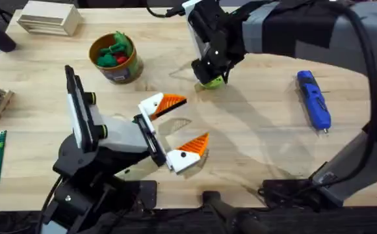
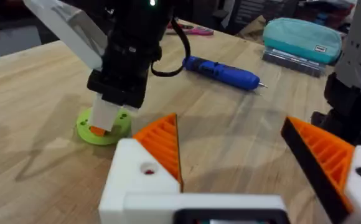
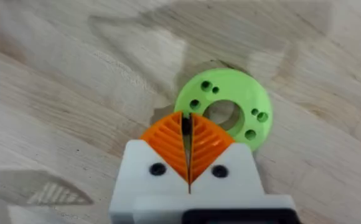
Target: Pick up the gripper from the table and insert it into the empty holder that is missing its gripper. Then pick up a screw, insert it into the mounting hole, and use the screwdriver to tighten it. Finally, clean up the table by picking up the vegetable and placing it into the bucket.
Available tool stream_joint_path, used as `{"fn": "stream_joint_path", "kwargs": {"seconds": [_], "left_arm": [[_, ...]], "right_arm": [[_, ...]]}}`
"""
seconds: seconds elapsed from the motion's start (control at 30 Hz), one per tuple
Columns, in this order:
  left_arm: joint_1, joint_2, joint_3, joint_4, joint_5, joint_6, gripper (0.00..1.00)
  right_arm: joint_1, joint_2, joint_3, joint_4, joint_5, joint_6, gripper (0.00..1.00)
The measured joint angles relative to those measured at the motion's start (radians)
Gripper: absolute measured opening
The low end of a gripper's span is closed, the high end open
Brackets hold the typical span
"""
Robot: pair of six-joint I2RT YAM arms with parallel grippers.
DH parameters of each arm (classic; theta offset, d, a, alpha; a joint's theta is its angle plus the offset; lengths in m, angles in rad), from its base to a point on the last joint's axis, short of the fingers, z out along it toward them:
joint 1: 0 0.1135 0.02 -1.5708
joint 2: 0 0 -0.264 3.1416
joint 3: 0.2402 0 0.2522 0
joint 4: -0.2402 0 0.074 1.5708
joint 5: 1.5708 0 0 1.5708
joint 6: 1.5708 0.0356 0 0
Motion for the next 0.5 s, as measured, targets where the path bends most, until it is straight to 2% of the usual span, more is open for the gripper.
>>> {"fn": "stream_joint_path", "kwargs": {"seconds": [0.33, 0.5], "left_arm": [[0.000, 0.000, 0.000, 0.000, 0.000, 0.000, 0.987], [0.000, 0.000, 0.000, 0.000, 0.000, 0.000, 0.987]], "right_arm": [[0.000, -0.011, 0.000, -0.006, 0.000, 0.000, 0.008], [0.000, -0.086, 0.000, -0.036, -0.001, 0.000, 0.008]]}}
